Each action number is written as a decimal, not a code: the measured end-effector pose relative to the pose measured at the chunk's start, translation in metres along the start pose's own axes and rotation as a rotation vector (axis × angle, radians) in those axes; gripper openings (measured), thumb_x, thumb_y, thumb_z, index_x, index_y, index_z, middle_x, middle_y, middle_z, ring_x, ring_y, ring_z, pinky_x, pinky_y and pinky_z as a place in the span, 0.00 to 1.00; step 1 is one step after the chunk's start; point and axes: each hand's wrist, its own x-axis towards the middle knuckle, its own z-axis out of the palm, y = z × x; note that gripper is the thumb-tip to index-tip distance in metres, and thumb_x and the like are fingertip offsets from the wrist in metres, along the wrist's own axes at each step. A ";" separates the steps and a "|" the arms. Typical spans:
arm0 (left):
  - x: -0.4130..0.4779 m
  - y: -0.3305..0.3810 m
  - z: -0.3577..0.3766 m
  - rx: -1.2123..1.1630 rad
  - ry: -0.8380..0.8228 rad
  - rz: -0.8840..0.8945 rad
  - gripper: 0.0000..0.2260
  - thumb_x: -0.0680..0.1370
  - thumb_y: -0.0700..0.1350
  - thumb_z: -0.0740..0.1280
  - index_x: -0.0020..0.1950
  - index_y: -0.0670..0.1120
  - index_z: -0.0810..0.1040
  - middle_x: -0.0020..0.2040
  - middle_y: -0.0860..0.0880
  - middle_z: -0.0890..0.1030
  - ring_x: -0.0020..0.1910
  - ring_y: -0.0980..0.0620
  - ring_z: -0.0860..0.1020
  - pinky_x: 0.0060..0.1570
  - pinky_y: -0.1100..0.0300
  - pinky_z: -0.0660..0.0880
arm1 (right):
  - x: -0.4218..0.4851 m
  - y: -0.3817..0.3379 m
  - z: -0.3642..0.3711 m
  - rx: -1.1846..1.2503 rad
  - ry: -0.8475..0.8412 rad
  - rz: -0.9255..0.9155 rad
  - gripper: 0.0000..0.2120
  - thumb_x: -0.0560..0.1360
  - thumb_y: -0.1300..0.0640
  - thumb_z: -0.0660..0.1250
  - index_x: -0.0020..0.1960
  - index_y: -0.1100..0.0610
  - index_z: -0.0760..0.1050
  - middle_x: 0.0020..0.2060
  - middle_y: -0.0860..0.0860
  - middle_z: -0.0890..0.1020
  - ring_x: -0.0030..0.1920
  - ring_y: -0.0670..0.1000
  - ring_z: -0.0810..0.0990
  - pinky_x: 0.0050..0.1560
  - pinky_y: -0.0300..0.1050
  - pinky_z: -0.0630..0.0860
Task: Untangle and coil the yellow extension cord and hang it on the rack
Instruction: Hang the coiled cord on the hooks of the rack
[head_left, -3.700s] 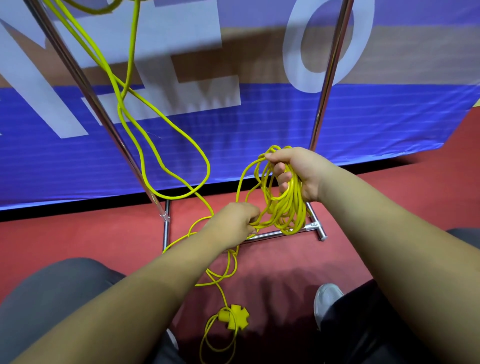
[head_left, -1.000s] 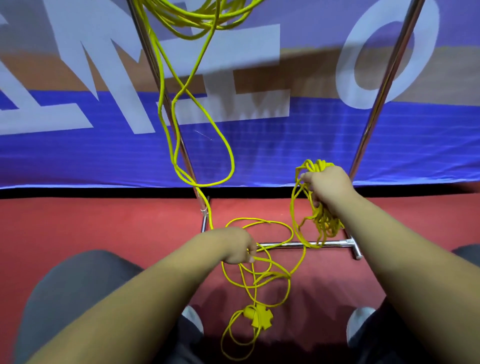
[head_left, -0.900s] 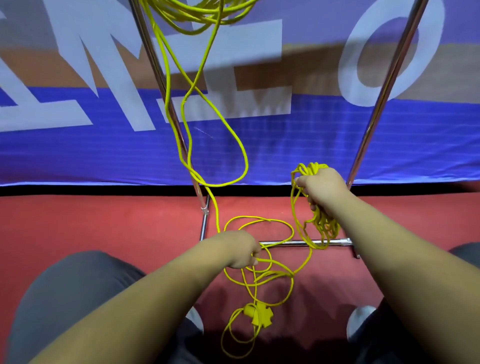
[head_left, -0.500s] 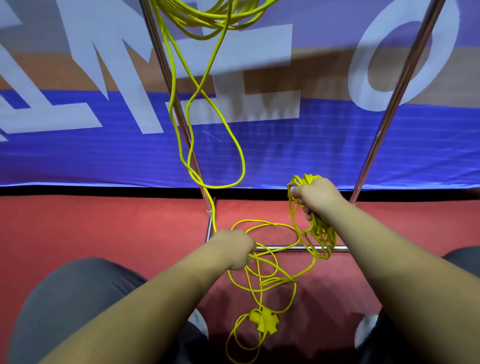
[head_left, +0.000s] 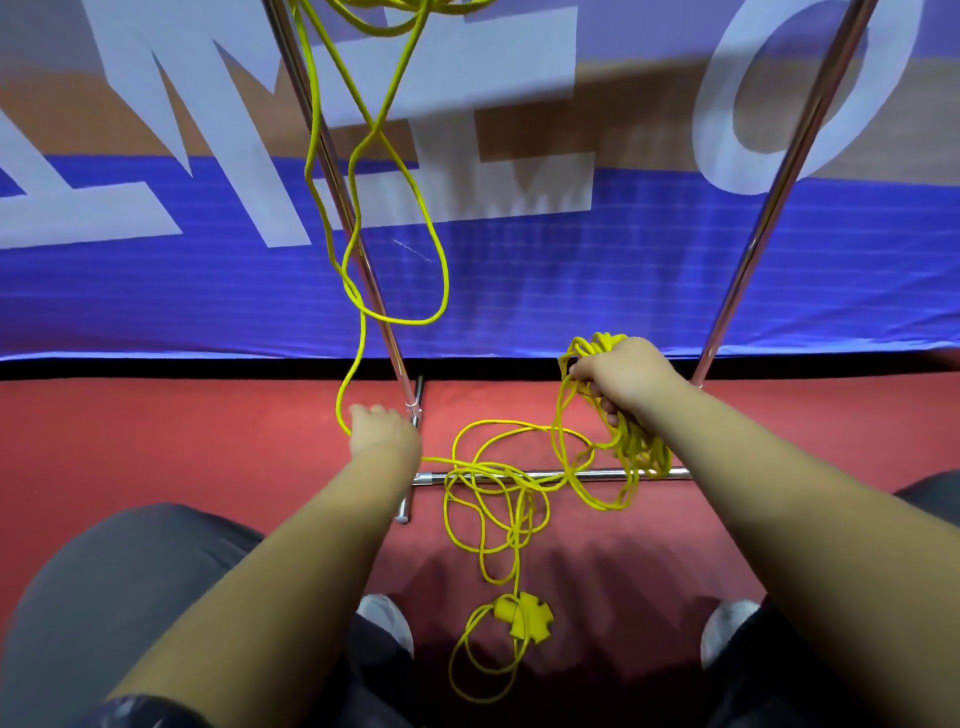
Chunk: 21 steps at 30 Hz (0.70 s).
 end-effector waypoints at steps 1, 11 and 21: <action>0.003 0.007 0.007 -0.020 -0.059 0.023 0.22 0.82 0.46 0.61 0.78 0.49 0.70 0.75 0.47 0.72 0.74 0.44 0.69 0.71 0.47 0.66 | 0.000 0.004 0.001 -0.063 0.005 0.000 0.10 0.71 0.57 0.72 0.36 0.60 0.75 0.26 0.59 0.76 0.24 0.58 0.75 0.28 0.49 0.75; 0.001 0.177 0.036 -0.343 -0.007 0.052 0.25 0.84 0.46 0.54 0.82 0.45 0.58 0.82 0.37 0.55 0.81 0.30 0.46 0.74 0.26 0.47 | 0.036 0.084 0.012 -0.173 0.038 0.212 0.14 0.73 0.57 0.73 0.32 0.62 0.78 0.24 0.58 0.77 0.28 0.59 0.77 0.40 0.58 0.81; 0.013 0.226 0.039 -0.352 0.400 0.447 0.15 0.78 0.41 0.59 0.61 0.44 0.79 0.58 0.45 0.75 0.60 0.43 0.73 0.56 0.49 0.73 | 0.044 0.201 0.038 -0.226 0.052 0.428 0.14 0.84 0.54 0.61 0.42 0.57 0.78 0.49 0.61 0.85 0.58 0.61 0.83 0.50 0.45 0.73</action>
